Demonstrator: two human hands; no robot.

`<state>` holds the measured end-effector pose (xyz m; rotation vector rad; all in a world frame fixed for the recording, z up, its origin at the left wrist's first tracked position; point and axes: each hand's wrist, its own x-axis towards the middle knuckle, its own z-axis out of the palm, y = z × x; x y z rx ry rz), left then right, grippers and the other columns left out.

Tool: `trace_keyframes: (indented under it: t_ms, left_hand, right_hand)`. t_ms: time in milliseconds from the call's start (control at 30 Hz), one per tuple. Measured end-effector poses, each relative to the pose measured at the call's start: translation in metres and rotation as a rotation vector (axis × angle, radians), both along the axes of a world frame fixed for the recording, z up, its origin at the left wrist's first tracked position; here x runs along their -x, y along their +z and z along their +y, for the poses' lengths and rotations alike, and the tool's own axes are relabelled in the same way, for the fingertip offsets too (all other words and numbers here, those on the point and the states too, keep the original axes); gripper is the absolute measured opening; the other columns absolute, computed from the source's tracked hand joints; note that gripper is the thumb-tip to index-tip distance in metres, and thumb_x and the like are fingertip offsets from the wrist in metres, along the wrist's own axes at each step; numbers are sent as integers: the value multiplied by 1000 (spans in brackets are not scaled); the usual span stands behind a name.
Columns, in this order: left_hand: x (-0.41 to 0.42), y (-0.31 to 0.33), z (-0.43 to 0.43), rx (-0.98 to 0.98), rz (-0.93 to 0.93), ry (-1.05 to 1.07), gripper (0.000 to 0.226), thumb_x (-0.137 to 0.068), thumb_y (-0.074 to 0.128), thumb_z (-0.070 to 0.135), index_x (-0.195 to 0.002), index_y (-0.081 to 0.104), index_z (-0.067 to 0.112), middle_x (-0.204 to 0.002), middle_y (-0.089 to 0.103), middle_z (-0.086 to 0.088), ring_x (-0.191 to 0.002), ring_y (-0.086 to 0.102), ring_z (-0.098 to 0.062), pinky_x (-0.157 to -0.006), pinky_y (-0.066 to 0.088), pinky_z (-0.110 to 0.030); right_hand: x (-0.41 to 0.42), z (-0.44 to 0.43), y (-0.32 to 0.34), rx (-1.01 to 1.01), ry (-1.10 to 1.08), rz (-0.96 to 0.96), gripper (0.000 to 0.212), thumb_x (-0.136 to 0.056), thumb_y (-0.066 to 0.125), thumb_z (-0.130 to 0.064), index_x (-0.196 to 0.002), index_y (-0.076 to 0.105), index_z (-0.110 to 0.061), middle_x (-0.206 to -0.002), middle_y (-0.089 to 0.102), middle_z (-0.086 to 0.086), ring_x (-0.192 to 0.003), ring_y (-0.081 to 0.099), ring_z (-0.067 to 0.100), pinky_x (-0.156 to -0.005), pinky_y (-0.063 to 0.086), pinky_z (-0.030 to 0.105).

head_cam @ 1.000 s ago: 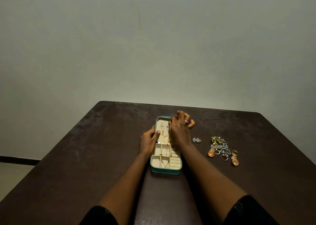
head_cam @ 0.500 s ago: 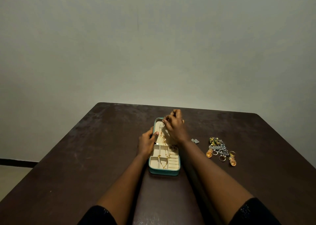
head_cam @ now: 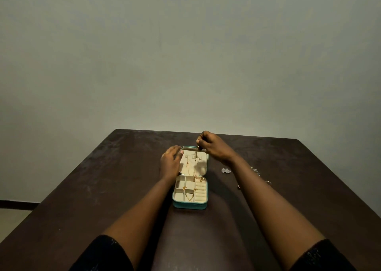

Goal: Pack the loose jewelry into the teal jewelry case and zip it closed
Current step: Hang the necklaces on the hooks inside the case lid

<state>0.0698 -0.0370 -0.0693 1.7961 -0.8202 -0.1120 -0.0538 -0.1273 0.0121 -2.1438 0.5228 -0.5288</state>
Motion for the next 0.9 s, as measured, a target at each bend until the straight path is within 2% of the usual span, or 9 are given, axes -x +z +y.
trace_keyframes:
  t_ms: [100,200,300,400,633,733,833,900]
  left_hand:
    - [6,19,2,63,16,-56,30,-95,52,19,-120,63,7,-124,63,-11,-117,57,-22,-98,44,-31]
    - [11,30,5,6,-14,-181,27,-94,53,14,-118,65,10,-116,68,-9,-109,62,-18,-88,46,-24]
    - [11,28,8,-167,-102,-235,34,-88,58,2,-121,64,12,-119,67,-7,-111,62,-18,-94,47,-27]
    - [11,20,8,-276,-152,-196,36,-86,61,3,-120,64,14,-119,67,-5,-109,63,-16,-96,48,-29]
    - [13,11,7,-300,-142,-152,20,-86,66,22,-105,72,19,-108,72,-2,-100,65,-16,-91,53,-38]
    - [15,10,10,-267,-117,-151,20,-87,65,21,-105,72,20,-106,72,0,-98,65,-13,-90,53,-38]
    - [16,12,15,-223,-113,-199,21,-89,61,14,-106,72,20,-108,72,3,-98,64,-11,-90,52,-34]
    - [16,13,20,-223,-141,-253,22,-89,57,10,-101,73,21,-106,71,2,-94,64,-13,-89,52,-36]
  right_hand:
    - [1,4,7,-17,0,-45,11,-97,45,-16,-88,49,-14,-77,54,-4,-73,50,9,-67,40,23]
    - [3,9,14,-33,4,-85,8,-97,45,-15,-92,50,-10,-79,56,-2,-74,52,10,-66,41,21]
    - [6,13,18,-43,3,-116,7,-97,46,-13,-92,49,-9,-78,56,-1,-74,53,11,-65,41,21]
    - [9,15,19,-67,-24,-156,6,-97,45,-12,-93,48,-9,-80,56,-2,-77,54,12,-65,40,19]
    - [14,10,15,-237,-107,-284,6,-97,43,-7,-102,43,-10,-84,53,0,-77,60,12,-69,46,23]
    - [13,5,8,-297,-159,-325,9,-96,40,-2,-99,43,-10,-82,50,3,-69,58,11,-66,49,22]
    - [13,0,-1,-323,-197,-317,22,-94,37,2,-87,45,-17,-79,49,6,-65,55,14,-63,48,24]
    - [13,-3,-8,-323,-217,-296,28,-94,34,4,-82,47,-18,-76,50,5,-64,54,14,-63,47,25]
